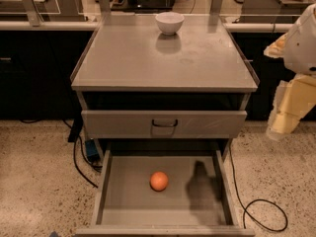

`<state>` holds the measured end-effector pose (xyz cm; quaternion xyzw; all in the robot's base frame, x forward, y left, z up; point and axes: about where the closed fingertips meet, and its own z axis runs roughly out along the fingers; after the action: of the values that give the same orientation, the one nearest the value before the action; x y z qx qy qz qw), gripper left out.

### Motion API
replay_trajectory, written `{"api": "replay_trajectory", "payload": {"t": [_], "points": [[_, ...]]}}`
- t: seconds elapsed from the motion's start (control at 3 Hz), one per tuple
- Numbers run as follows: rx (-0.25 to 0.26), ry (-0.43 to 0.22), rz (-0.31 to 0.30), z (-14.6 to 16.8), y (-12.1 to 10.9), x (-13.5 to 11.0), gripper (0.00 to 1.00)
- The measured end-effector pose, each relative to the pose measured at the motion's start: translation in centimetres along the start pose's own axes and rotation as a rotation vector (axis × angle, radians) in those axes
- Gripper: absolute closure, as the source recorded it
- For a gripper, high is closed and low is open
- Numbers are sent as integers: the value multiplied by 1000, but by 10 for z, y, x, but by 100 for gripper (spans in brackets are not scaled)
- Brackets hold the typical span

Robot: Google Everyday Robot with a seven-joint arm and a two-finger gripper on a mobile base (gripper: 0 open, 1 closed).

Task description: Pick orange from middle drawer and place on counter

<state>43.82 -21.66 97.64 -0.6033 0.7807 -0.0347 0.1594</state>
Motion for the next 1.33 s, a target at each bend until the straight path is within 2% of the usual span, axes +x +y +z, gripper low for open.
{"api": "replay_trajectory", "payload": {"t": [0.33,0.67,1.0,1.33], "points": [[0,0,0,0,0,0,0],[-6,-34,14,31,7,-4,0],[-70,-99,83,110,29,-2,0],[-125,-190,244,184,44,15,0]]}}
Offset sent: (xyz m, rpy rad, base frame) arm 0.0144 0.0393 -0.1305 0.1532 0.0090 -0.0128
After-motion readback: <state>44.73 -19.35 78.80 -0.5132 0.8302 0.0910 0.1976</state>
